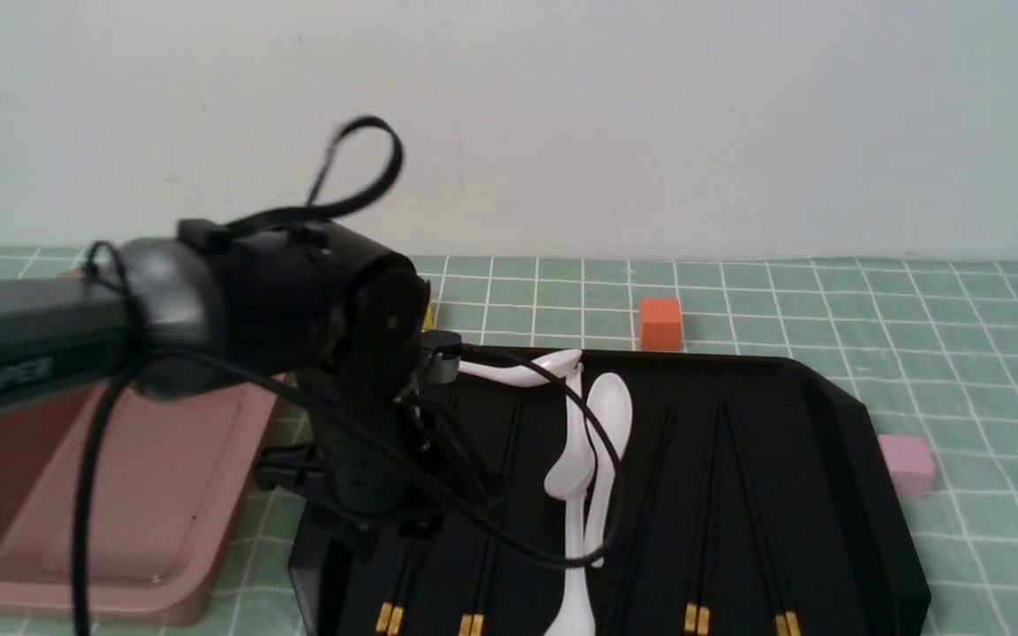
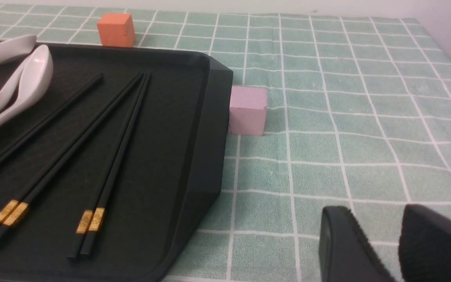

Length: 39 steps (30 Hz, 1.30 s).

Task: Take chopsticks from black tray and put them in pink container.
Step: 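Reach over to the black tray and grasp a pair of chopsticks with the left gripper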

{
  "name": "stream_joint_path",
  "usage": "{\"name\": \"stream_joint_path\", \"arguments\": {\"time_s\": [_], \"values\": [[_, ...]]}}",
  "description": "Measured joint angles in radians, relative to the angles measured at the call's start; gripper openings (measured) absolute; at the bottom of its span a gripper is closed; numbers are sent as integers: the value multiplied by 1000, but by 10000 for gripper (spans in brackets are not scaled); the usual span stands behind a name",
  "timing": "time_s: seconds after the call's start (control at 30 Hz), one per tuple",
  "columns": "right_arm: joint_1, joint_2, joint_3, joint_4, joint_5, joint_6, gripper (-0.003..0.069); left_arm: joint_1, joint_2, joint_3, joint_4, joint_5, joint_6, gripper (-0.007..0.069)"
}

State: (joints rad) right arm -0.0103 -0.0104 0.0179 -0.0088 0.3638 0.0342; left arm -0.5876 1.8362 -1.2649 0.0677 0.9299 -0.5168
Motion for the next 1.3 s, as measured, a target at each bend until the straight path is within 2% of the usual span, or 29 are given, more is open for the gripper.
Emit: {"name": "stream_joint_path", "arguments": {"time_s": [0.13, 0.37, 0.67, 0.83, 0.97, 1.3], "values": [[0, 0, 0, 0, 0, 0, 240, 0, 55, -2, 48, -34, -48, 304], [0, 0, 0, 0, 0, 0, 240, 0, 109, -4, 54, -106, -48, 306], [0, 0, 0, 0, 0, 0, 240, 0, 146, -13, 54, -122, -48, 300], [0, 0, 0, 0, 0, 0, 240, 0, 162, -22, 50, -116, -48, 235], [0, 0, 0, 0, 0, 0, 240, -5, 170, -29, 45, -113, -51, 111], [0, 0, 0, 0, 0, 0, 240, -5, 105, -8, 45, -128, -118, 113]]}}
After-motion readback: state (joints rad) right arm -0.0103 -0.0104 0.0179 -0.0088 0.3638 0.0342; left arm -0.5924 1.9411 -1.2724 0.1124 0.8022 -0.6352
